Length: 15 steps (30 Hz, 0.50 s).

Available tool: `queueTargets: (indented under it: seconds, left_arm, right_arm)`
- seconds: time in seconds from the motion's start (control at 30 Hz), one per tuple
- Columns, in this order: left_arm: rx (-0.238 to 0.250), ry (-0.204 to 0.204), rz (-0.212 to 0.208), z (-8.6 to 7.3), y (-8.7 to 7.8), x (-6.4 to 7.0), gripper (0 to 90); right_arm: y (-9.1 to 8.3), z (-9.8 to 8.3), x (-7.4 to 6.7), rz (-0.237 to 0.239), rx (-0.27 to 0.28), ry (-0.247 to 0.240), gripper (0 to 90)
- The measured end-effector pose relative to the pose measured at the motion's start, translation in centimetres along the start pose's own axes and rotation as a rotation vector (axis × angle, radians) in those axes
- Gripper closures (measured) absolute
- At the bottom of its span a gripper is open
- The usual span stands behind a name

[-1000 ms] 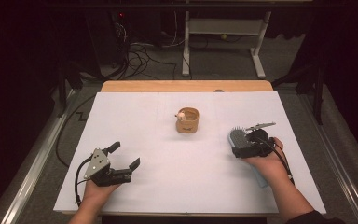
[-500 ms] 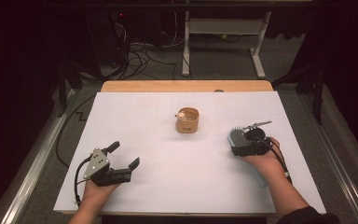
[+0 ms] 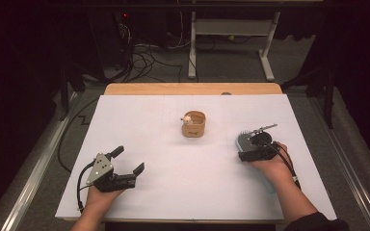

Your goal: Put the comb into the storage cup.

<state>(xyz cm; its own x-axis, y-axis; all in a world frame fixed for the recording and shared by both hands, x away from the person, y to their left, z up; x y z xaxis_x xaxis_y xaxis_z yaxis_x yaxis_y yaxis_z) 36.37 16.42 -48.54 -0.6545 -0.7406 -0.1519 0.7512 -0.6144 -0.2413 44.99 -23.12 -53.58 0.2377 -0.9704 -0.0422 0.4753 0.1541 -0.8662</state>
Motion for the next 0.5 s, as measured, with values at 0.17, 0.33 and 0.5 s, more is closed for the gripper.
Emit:
queueTargets:
  seconds: [0.17,0.33,0.5]
  left_arm:
    - [-0.001,0.001,-0.001,-0.02,0.01,0.02,5.9]
    - [0.000,0.001,-0.002,0.01,0.00,0.05,5.9]
    - [-0.001,0.000,-0.002,-0.01,0.02,0.03,6.0]
  right_arm:
    - [0.03,0.00,0.02,0.001,-0.005,0.000,15.1]
    - [-0.05,0.03,0.03,-0.002,-0.003,0.010,18.3]
    - [-0.06,0.06,0.05,-0.004,-0.008,0.016,19.1]
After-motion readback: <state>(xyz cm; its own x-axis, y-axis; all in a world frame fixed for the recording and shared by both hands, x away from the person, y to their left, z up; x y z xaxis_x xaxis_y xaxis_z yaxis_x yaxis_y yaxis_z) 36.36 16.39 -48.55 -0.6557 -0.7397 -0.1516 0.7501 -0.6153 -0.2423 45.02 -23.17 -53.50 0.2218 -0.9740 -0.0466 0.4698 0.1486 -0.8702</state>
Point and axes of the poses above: each handheld gripper's, and its own axes: y roughly forward along the jaws, z roughly out of its top, x roughly to its right, the point moved 10 cm from there along y, roughly forward along the jaws, and after that the axes turned 10 degrees about y, right-handed, at the moved point
